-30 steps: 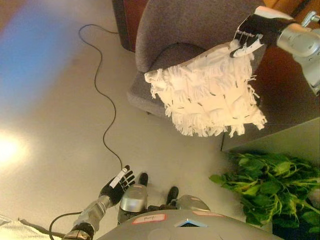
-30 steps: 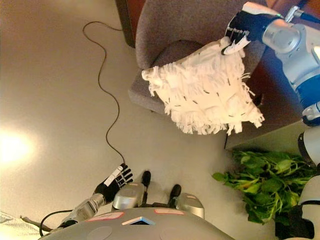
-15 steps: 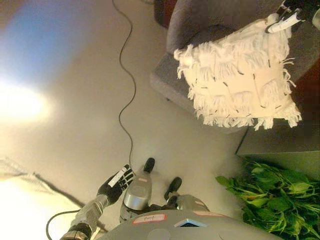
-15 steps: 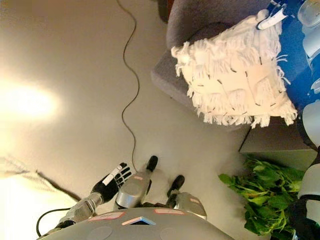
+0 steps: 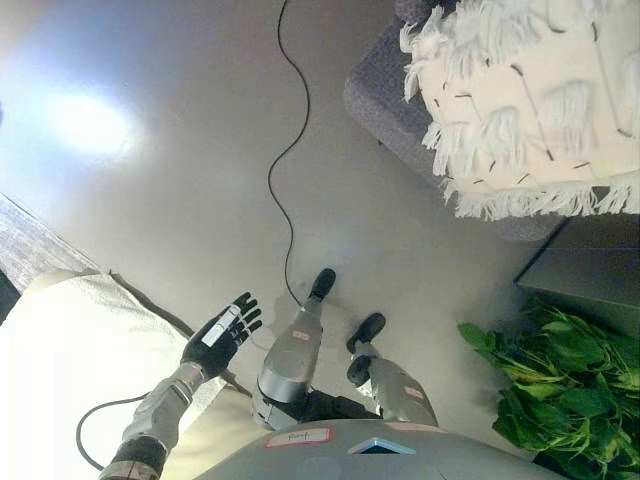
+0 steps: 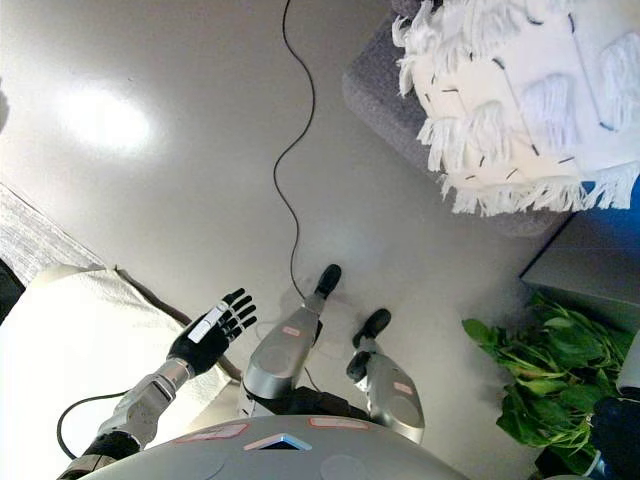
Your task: Pick up the pillow and put it on the sofa.
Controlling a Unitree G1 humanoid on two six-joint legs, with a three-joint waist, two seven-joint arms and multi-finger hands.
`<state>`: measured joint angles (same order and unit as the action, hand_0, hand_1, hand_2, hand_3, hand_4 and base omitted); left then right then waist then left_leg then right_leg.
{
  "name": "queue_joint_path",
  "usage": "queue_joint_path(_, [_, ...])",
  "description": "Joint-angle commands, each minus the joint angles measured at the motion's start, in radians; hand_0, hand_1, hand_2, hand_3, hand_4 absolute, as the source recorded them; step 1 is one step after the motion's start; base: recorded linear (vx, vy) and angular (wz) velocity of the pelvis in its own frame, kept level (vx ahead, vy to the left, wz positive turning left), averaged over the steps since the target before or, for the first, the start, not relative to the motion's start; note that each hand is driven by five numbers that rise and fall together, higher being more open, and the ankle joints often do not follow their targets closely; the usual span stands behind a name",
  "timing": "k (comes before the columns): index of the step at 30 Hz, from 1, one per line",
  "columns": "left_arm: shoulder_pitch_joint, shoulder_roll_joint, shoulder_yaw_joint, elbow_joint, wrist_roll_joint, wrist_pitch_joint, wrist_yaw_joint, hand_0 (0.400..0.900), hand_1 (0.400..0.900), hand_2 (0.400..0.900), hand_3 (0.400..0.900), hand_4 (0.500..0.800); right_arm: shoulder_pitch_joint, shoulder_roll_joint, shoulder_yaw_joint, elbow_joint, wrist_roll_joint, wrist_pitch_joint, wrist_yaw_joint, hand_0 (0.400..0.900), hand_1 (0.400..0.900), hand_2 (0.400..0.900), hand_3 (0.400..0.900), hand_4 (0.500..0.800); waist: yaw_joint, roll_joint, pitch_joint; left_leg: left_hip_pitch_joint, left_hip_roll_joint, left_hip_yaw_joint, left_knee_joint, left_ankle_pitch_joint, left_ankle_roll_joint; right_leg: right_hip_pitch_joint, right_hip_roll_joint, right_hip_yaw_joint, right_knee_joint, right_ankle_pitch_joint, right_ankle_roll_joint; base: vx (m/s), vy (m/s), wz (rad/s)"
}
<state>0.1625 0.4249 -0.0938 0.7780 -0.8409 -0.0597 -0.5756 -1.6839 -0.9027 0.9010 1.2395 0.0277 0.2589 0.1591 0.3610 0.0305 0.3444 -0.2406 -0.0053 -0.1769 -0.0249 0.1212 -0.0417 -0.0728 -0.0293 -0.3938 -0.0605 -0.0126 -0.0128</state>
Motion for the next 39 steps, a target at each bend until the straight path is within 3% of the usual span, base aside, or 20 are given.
queue_joint_path(1, [0.068, 0.069, -0.031, -0.048, -0.048, -0.02, -0.045, 0.9, 0.9, 0.9, 0.9, 0.8, -0.179, -0.097, 0.166, -0.003, -0.05, -0.002, -0.037, 0.9, 0.9, 0.9, 0.9, 0.8, 0.014, -0.027, -0.019, 0.011, -0.017, 0.024, -0.038, -0.026, -0.047, -0.028, -0.025, 0.006, 0.016, 0.017, 0.05, 0.0, 0.0, 0.0])
queue_joint_path(5, [0.072, 0.076, -0.032, -0.049, -0.044, -0.017, -0.068, 0.9, 0.9, 0.9, 0.9, 0.8, -0.194, -0.105, 0.177, 0.013, -0.071, 0.012, -0.025, 0.9, 0.9, 0.9, 0.9, 0.8, 0.013, -0.033, -0.026, 0.022, -0.017, 0.026, -0.038, -0.032, -0.046, -0.018, -0.023, 0.011, 0.015, 0.016, 0.051, 0.0, 0.0, 0.0])
queue_joint_path(15, [0.081, 0.068, -0.047, -0.007, -0.008, -0.008, -0.062, 0.9, 0.9, 0.9, 0.9, 0.8, -0.211, -0.126, 0.199, 0.058, -0.082, 0.041, -0.011, 0.9, 0.9, 0.9, 0.9, 0.8, 0.0, -0.063, -0.078, 0.07, -0.006, 0.053, -0.042, -0.054, -0.044, 0.027, -0.021, 0.03, 0.0, 0.012, 0.062, 0.05, -0.01, -0.06])
queue_joint_path(22, [0.086, 0.049, -0.05, 0.038, 0.03, 0.004, -0.048, 0.9, 0.9, 0.9, 0.9, 0.8, -0.201, -0.159, 0.207, 0.065, -0.077, 0.014, 0.034, 0.9, 0.9, 0.9, 0.9, 0.8, -0.028, -0.089, -0.145, 0.123, -0.003, 0.071, -0.05, -0.072, -0.037, 0.073, -0.022, 0.052, -0.015, 0.006, 0.07, 0.08, 0.015, -0.11])
queue_joint_path(26, [0.073, 0.027, -0.054, 0.114, 0.069, -0.003, -0.054, 0.9, 0.9, 0.9, 0.9, 0.8, -0.16, -0.183, 0.187, 0.06, -0.043, -0.03, 0.084, 0.9, 0.9, 0.9, 0.9, 0.8, -0.059, -0.104, -0.202, 0.156, -0.005, 0.083, -0.056, -0.079, -0.031, 0.094, -0.025, 0.062, -0.018, 0.002, 0.075, 0.07, 0.027, -0.12])
queue_joint_path(32, [0.02, 0.001, -0.061, 0.245, 0.151, -0.013, -0.043, 0.9, 0.9, 0.9, 0.9, 0.8, -0.028, -0.198, 0.073, 0.039, 0.043, -0.037, 0.161, 0.9, 0.9, 0.9, 0.9, 0.8, -0.11, -0.115, -0.281, 0.222, -0.002, 0.128, -0.062, -0.105, -0.019, 0.134, -0.029, 0.082, -0.017, -0.006, 0.081, 0.06, 0.028, -0.2])
queue_joint_path(37, [-0.041, -0.021, -0.087, 0.301, 0.193, -0.003, -0.03, 0.9, 0.9, 0.9, 0.9, 0.8, 0.196, -0.188, -0.148, -0.012, 0.158, -0.026, 0.146, 0.9, 0.9, 0.9, 0.9, 0.8, -0.165, -0.101, -0.313, 0.266, -0.001, 0.17, -0.062, -0.125, -0.011, 0.161, -0.027, 0.109, -0.012, -0.011, 0.084, -0.03, 0.035, -0.26])
queue_joint_path(39, [-0.066, -0.03, -0.101, 0.312, 0.201, -0.005, -0.019, 0.9, 0.9, 0.9, 0.9, 0.8, 0.311, -0.176, -0.248, -0.043, 0.175, -0.056, 0.128, 0.9, 0.9, 0.9, 0.9, 0.8, -0.189, -0.095, -0.316, 0.281, -0.002, 0.182, -0.062, -0.134, -0.007, 0.165, -0.027, 0.125, -0.009, -0.011, 0.086, -0.05, 0.028, -0.23])
